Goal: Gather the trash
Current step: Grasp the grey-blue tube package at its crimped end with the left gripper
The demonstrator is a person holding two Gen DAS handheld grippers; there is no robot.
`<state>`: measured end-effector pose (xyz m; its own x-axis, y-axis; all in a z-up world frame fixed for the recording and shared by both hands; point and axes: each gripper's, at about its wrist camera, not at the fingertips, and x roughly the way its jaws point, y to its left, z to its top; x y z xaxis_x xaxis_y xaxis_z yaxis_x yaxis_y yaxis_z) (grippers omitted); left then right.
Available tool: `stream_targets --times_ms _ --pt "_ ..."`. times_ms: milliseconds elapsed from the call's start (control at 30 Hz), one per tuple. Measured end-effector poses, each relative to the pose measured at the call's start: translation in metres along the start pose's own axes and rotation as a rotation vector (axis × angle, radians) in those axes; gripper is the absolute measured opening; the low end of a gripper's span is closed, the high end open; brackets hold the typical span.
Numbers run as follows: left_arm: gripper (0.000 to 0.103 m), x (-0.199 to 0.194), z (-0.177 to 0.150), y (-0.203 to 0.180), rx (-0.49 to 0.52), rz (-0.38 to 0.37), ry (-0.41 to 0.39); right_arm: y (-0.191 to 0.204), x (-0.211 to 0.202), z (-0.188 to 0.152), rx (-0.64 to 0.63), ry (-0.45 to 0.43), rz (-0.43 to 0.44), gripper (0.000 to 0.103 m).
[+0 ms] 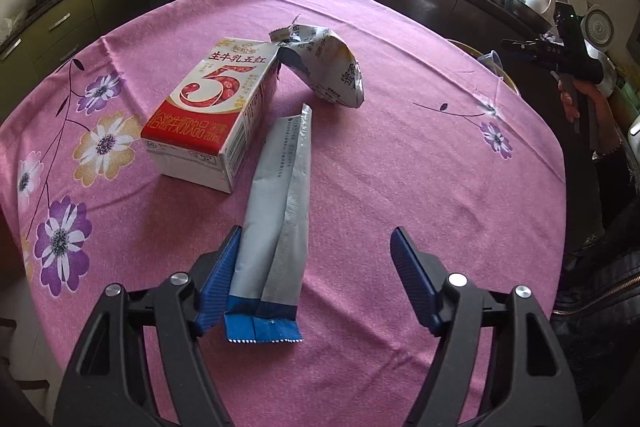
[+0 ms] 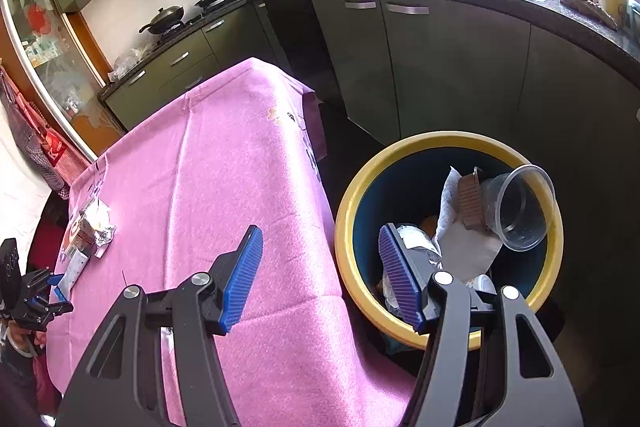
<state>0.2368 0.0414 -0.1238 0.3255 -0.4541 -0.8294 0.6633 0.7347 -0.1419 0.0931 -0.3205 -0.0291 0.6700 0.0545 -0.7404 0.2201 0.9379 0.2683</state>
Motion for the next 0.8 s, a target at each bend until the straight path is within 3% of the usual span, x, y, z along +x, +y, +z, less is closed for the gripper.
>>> stream_targets --times_ms 67,200,333,400,600,800 --pt "0.067 0.001 0.003 0.0 -0.034 0.018 0.003 -0.001 0.0 -0.001 0.003 0.002 0.007 0.06" --pt "0.05 0.003 0.011 0.005 -0.058 0.081 0.006 -0.004 0.001 -0.003 0.006 0.004 0.019 0.06" --pt "0.041 0.004 0.015 0.008 -0.057 0.113 0.01 -0.008 0.0 -0.004 0.013 0.003 0.024 0.061" --pt "0.031 0.004 0.015 0.007 -0.048 0.134 0.015 -0.012 -0.001 -0.004 0.021 0.001 0.024 0.061" --pt "0.028 0.003 0.011 -0.003 -0.035 0.161 0.022 -0.018 -0.002 -0.004 0.036 -0.002 0.035 0.061" --pt "0.028 -0.006 0.011 -0.026 -0.024 0.135 0.005 -0.018 -0.002 -0.005 0.036 -0.001 0.044 0.061"
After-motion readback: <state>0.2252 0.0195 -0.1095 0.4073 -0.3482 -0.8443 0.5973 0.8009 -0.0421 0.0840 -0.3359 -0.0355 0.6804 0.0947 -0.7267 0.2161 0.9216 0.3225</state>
